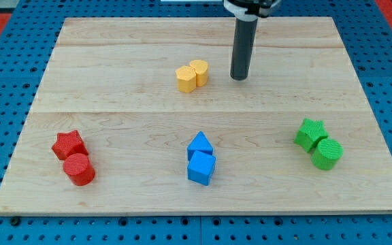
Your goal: Separate the green star from green circle
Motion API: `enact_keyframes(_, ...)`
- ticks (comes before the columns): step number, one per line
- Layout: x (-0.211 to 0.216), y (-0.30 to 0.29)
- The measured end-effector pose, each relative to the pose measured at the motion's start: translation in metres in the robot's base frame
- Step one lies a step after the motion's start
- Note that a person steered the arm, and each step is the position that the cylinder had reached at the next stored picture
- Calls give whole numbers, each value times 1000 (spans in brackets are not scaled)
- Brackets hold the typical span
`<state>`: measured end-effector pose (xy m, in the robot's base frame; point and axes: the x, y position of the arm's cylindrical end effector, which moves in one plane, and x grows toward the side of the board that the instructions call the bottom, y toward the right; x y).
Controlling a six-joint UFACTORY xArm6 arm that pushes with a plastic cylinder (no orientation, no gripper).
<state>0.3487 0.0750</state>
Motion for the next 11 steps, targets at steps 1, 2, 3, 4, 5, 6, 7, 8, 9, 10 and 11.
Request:
enact_keyframes(1,4,47)
enact_keyframes(2,55,153)
enact_keyframes(3,121,234)
enact_keyframes(4,207,250)
enact_keyframes(5,222,215)
enact_keyframes(6,187,167)
enact_keyframes(7,156,117)
enact_keyframes(8,132,78)
enact_keyframes(9,115,73)
enact_keyframes(10,107,73)
enact_keyframes(11,138,123)
